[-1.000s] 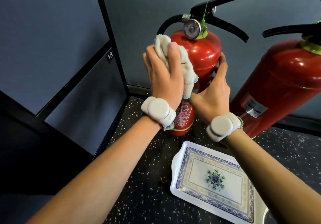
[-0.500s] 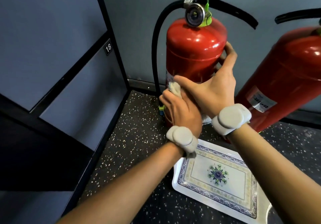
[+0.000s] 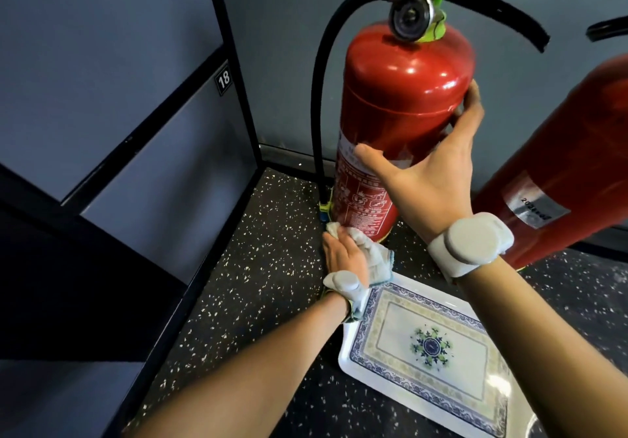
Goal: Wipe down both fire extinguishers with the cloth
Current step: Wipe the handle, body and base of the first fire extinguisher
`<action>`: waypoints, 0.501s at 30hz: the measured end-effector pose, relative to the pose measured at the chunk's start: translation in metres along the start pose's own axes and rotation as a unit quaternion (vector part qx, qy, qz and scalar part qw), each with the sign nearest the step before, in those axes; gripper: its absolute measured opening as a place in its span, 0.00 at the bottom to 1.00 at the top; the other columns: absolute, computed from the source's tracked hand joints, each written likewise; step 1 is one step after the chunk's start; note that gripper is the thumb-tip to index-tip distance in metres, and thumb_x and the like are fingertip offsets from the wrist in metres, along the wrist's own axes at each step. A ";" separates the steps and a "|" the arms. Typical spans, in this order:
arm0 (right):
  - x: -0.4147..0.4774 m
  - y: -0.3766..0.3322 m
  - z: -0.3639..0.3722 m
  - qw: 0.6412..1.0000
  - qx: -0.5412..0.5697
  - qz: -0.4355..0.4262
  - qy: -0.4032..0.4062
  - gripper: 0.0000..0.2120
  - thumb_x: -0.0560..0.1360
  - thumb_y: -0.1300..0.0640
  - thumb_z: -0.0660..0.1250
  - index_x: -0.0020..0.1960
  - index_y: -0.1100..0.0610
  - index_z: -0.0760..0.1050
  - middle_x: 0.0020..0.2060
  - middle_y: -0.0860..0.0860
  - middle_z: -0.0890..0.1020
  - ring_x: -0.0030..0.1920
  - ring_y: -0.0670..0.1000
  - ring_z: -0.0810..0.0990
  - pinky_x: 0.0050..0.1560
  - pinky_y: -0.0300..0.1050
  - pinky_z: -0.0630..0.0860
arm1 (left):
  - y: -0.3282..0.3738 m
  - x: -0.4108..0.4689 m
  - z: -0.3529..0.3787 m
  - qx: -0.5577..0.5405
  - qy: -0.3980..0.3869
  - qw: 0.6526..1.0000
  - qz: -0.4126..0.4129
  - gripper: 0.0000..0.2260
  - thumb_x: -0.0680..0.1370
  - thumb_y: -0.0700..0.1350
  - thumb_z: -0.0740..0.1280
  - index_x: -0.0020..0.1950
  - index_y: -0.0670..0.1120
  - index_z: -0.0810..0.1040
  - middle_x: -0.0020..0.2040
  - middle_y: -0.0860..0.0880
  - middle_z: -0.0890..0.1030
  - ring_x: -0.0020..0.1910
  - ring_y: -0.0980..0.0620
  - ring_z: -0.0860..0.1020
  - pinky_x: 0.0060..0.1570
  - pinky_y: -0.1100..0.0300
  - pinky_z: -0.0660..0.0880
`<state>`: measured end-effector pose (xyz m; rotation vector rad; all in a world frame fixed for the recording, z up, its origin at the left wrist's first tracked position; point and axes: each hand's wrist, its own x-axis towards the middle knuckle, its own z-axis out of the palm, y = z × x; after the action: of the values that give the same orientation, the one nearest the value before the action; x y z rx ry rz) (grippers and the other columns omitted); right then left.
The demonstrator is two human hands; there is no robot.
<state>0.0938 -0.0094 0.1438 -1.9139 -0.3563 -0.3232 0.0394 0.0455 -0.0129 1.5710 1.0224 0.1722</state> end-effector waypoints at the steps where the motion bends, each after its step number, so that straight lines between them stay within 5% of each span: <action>1: 0.000 0.001 0.001 1.000 0.007 -0.001 0.002 0.62 0.62 0.40 0.82 0.83 0.55 0.48 0.77 0.54 0.67 0.76 0.50 0.70 0.77 0.51 0.68 | -0.001 0.006 -0.002 -0.014 0.007 0.999 -0.030 0.24 0.87 0.48 0.52 0.78 0.34 0.58 0.78 0.35 0.63 0.77 0.40 0.65 0.73 0.57 0.59; 6: 0.000 0.004 -0.002 1.000 0.005 0.004 -0.011 0.63 0.62 0.39 0.82 0.83 0.52 0.47 0.78 0.52 0.66 0.77 0.50 0.69 0.77 0.53 0.68 | 0.027 0.025 -0.027 -0.034 0.020 0.996 -0.079 0.23 0.87 0.47 0.51 0.78 0.35 0.58 0.77 0.33 0.62 0.75 0.36 0.66 0.73 0.50 0.63; 11: 0.003 0.008 -0.002 1.000 0.026 0.001 -0.015 0.63 0.62 0.40 0.83 0.82 0.52 0.47 0.78 0.52 0.65 0.77 0.50 0.68 0.78 0.53 0.67 | 0.094 0.021 -0.051 -0.087 0.089 0.983 0.132 0.16 0.86 0.53 0.55 0.63 0.42 0.72 0.63 0.41 0.79 0.63 0.42 0.76 0.56 0.58 0.66; 15: 0.005 0.007 0.001 0.998 0.062 0.021 -0.021 0.61 0.59 0.44 0.84 0.80 0.45 0.48 0.76 0.53 0.66 0.76 0.50 0.69 0.78 0.53 0.68 | 0.145 0.016 -0.069 -0.110 0.119 0.950 0.267 0.11 0.86 0.50 0.58 0.50 0.45 0.72 0.50 0.45 0.80 0.50 0.46 0.77 0.52 0.53 0.70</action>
<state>0.1010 -0.0104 0.1391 -1.8063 -0.3556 -0.2282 0.0797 0.1180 0.1250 1.6114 0.7034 0.8387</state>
